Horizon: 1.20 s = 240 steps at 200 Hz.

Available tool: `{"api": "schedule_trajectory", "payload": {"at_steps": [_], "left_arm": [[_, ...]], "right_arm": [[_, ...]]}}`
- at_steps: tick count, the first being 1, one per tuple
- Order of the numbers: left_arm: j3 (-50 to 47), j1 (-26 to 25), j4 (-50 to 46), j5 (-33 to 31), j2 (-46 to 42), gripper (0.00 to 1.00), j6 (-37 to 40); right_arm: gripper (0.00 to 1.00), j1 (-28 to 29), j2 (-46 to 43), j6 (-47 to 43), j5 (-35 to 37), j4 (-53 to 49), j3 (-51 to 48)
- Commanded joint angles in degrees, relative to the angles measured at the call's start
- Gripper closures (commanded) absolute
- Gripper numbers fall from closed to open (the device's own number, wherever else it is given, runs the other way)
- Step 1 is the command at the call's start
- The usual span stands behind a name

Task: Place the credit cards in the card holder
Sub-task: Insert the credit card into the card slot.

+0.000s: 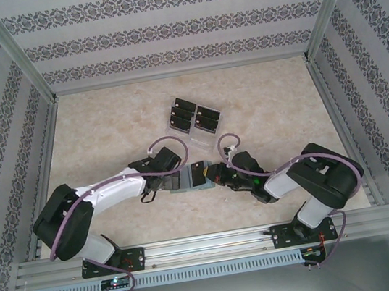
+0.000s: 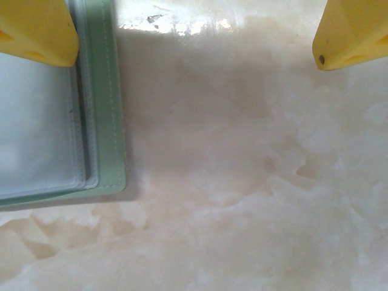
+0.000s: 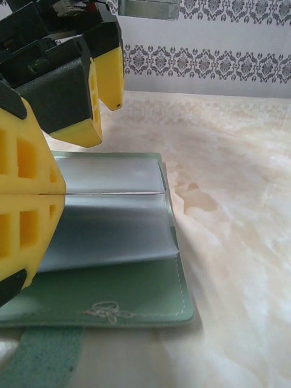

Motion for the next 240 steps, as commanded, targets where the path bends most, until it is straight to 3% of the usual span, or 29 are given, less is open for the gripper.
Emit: {"api": "schedule_trajectory", "payload": {"at_steps": [1, 65, 117, 240], "left_arm": [[2.8, -1.4, -1.8, 0.2, 0.1, 0.0, 2.6], [5.1, -3.1, -2.7, -2.2, 7.0, 0.0, 5.8], [3.5, -3.2, -6.2, -6.6, 7.1, 0.0, 3.6], [0.3, -3.2, -2.9, -5.0, 6.1, 0.0, 1.6]], "right_arm": [[1.0, 0.1, -1.7, -1.9, -0.2, -3.3, 0.5], [1.0, -0.2, 4.3, -0.6, -0.7, 2.5, -0.4], [1.0, -0.8, 4.8, -0.6, -0.5, 3.3, -1.3], [1.0, -0.1, 4.6, 1.3, -4.9, 6.3, 2.2]]}}
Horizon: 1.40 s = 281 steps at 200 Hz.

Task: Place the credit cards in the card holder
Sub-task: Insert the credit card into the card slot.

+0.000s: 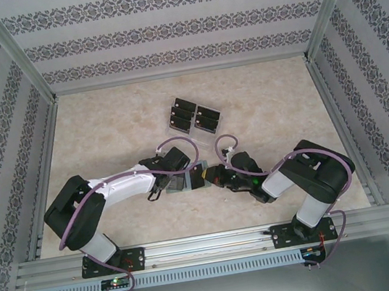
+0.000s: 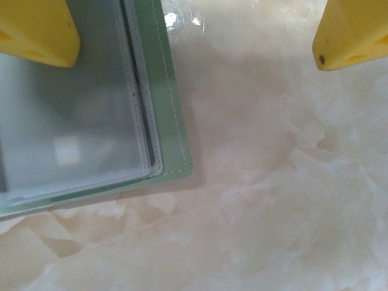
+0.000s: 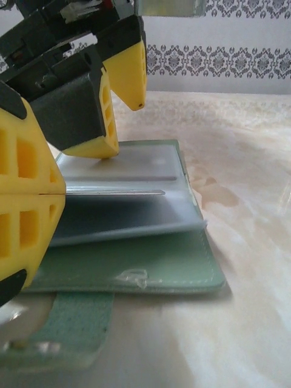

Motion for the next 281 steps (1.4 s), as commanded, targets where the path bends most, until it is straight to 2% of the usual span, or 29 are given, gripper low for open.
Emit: {"api": "schedule_trajectory", "payload": {"at_steps": [1, 117, 217, 281], "left_arm": [[-2.4, -0.6, -2.9, -0.9, 0.3, 0.0, -0.5], [-2.9, -0.6, -2.6, -0.7, 0.0, 0.0, -0.5], [-2.8, -0.6, -2.8, -0.7, 0.1, 0.0, -0.5], [-2.8, -0.6, -2.8, -0.7, 0.1, 0.0, -0.5]], "right_arm": [[1.0, 0.3, -0.1, 0.9, -1.2, 2.4, 1.6], [1.0, 0.8, 7.7, 2.9, -0.6, 7.4, 4.7], [1.0, 0.6, 6.6, 2.5, 2.0, 7.0, 0.6], [1.0, 0.8, 8.1, 2.7, 0.3, 7.0, 2.3]]}}
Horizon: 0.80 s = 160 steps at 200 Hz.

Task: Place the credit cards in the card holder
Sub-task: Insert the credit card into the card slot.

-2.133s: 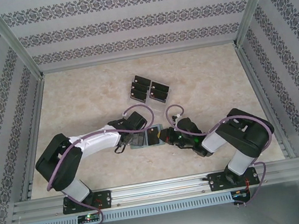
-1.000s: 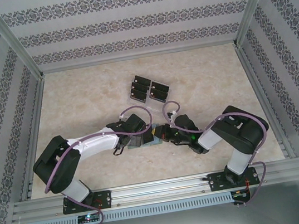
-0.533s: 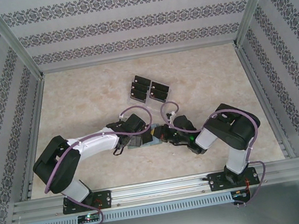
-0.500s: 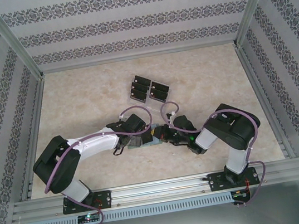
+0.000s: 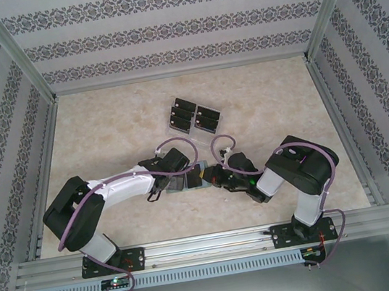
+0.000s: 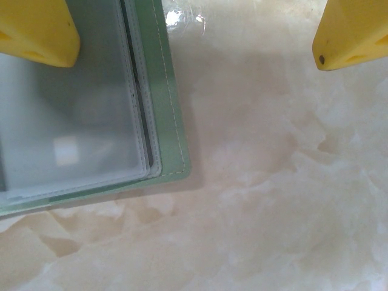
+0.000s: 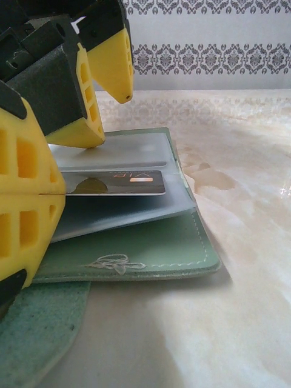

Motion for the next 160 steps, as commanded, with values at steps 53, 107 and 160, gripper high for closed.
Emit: {"api": "schedule_trajectory", "payload": {"at_steps": [53, 107, 160], "left_arm": [[-1.9, -0.6, -3.6, -0.7, 0.8, 0.0, 0.3], [-1.7, -0.6, -3.7, -0.6, 0.8, 0.0, 0.3], [-1.6, -0.6, -3.9, -0.8, 0.6, 0.0, 0.3]], "right_arm": [[1.0, 0.8, 2.4, 0.7, -1.9, 2.0, 3.1], [1.0, 0.7, 3.7, 1.2, -2.0, 2.5, 3.8], [1.0, 1.0, 2.5, 2.6, 0.2, 2.1, 1.9]]}}
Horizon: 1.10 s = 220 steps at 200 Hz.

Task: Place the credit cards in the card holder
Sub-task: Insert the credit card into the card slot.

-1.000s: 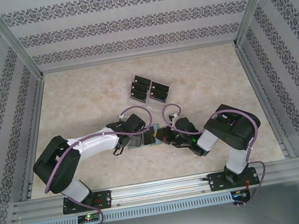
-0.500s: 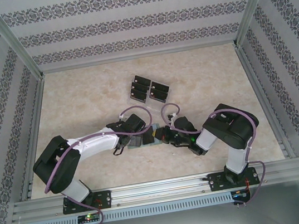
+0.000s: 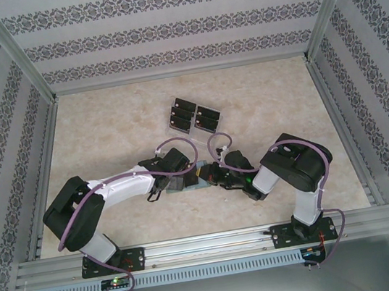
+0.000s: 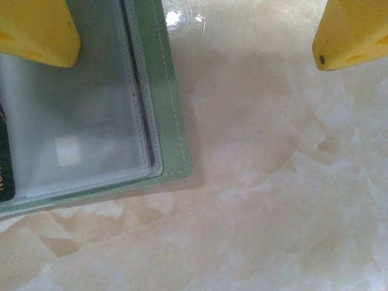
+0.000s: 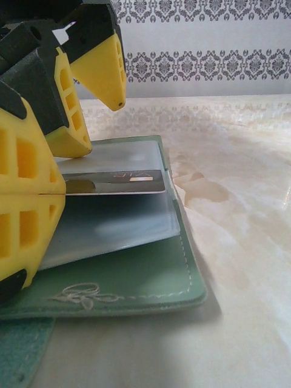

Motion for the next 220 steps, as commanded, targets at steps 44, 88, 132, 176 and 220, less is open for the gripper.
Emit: {"api": "schedule_trajectory", "payload": {"at_steps": [44, 88, 132, 176, 220], "left_arm": [[-1.7, -0.6, -4.0, -0.8, 0.6, 0.0, 0.3], [-1.7, -0.6, -3.8, -0.7, 0.8, 0.0, 0.2], [-1.7, -0.6, -3.9, -0.7, 0.7, 0.0, 0.2], [-1.8, -0.6, -3.9, -0.7, 0.6, 0.0, 0.1], [-1.7, -0.6, -3.8, -0.7, 0.7, 0.0, 0.2]], "right_arm": [[1.0, 1.4, -3.3, 1.9, 3.2, -2.0, -2.9], [1.0, 2.1, -4.9, 2.0, 4.2, -5.5, -2.8], [1.0, 2.2, -2.9, 1.9, 2.9, -5.7, -1.2], [1.0, 2.1, -1.3, 1.1, 1.9, -5.9, 1.6], [1.0, 2.2, -1.0, 1.1, 2.0, -6.2, 1.7]]}}
